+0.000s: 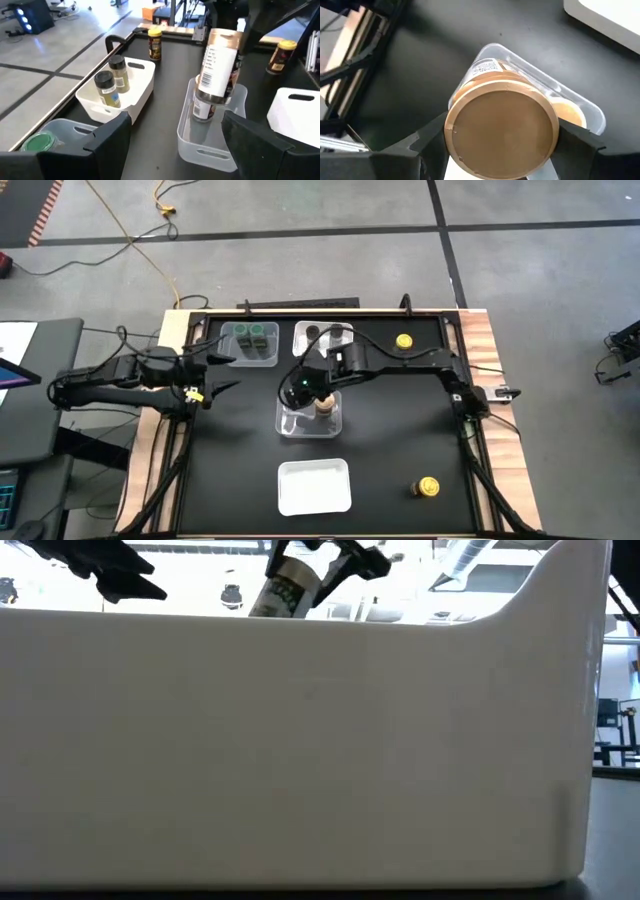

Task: Sort spices by type
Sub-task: Put the brown seasoning bottle into the center transparent bin

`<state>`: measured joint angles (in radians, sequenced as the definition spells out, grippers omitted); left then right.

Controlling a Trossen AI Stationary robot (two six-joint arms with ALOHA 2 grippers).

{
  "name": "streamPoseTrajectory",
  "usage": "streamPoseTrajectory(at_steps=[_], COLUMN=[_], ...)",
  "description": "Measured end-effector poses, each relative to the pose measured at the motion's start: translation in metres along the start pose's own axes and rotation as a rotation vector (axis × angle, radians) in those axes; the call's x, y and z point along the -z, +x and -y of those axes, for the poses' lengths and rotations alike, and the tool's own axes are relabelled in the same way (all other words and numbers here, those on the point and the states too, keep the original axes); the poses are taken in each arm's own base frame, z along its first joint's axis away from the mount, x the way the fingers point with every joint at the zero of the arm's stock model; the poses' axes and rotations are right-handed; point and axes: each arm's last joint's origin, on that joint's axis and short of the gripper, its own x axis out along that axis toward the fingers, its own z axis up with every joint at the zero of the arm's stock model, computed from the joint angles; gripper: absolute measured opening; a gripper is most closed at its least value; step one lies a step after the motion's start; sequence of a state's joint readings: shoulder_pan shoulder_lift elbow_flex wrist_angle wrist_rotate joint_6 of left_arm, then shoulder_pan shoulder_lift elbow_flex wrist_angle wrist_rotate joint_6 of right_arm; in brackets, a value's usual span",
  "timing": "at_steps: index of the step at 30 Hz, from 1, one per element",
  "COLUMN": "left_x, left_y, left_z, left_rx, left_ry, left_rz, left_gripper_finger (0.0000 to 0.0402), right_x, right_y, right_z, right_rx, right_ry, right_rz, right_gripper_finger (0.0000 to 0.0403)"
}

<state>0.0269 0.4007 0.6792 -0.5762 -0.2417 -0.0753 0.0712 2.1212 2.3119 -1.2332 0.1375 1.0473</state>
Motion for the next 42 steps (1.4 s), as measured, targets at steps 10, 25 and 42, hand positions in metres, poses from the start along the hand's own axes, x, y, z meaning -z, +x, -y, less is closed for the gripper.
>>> streamPoseTrajectory(at_steps=[10,25,42], left_x=[0.001,-0.004,-0.013], left_y=[0.003,0.084,0.115], left_z=[0.001,0.033,0.072], left_rx=[0.015,0.146,0.186], left_ry=[-0.073,-0.199,-0.075], left_rz=[0.007,-0.129,0.057], left_gripper_finger=[0.0297,0.0297,0.0297], right_x=[0.006,0.006,0.004], right_y=[-0.004,-0.008,-0.036], right_z=[-0.003,-0.001,0.006], right_rx=[0.007,0.017,-0.018], right_ry=[-0.001,-0.095,-0.174], right_rz=[0.022,0.022,-0.001], right_gripper_finger=[0.0298,0.03,0.0301])
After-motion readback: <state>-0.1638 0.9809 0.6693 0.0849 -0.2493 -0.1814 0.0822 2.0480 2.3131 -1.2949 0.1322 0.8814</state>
